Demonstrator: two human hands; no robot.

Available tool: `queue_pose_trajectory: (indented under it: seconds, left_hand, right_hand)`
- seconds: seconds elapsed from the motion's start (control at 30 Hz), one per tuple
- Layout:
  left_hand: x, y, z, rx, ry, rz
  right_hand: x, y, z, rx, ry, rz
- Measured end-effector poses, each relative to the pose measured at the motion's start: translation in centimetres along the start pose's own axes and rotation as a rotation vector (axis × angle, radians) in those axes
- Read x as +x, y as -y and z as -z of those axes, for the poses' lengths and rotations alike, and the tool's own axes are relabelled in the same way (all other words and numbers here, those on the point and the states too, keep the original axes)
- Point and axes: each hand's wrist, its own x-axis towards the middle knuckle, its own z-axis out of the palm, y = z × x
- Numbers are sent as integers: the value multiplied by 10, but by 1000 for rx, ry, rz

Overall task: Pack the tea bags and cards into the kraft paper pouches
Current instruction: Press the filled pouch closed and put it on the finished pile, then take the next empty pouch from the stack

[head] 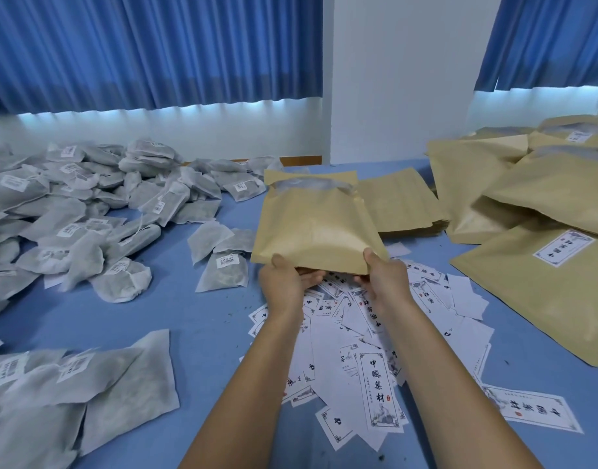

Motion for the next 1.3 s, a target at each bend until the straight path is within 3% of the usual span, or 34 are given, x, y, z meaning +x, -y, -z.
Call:
queue_pose_trajectory:
  seconds: [0.2, 0.3, 0.43, 0.53, 0.7, 0.97, 1.07, 1.17, 1.23, 1.3]
  left_hand:
    - [15, -11, 14, -33, -48, -13]
    - [10, -16, 11, 7, 0, -55]
    - [-4, -20, -26, -56, 148, -71]
    - [-26, -17, -74, -124, 305, 27]
    - [-73, 10, -159, -54, 604, 81]
    - [-142, 50, -250, 33, 677, 192]
    - [-166, 48, -290, -132, 776, 293]
    - [-175, 25, -332, -231, 1046, 299]
    - [-179, 16, -347, -19, 1180, 209]
    - [-180, 20, -347, 248, 1211, 87]
  right_hand:
    - [-5, 8, 5, -70, 162, 18]
    - [-16, 14, 7, -16, 153, 109]
    - [-22, 40, 35, 42, 60, 234]
    - [-25, 64, 76, 142, -81, 288]
    - [-34, 98, 150, 287, -277, 335]
    - [-37, 135, 251, 379, -442, 381]
    - [-16, 168, 274, 557, -405, 411]
    - [11, 225, 288, 716, -165, 533]
    - [28, 250, 293, 796, -38, 461]
    - [41, 251, 290, 734, 14, 379]
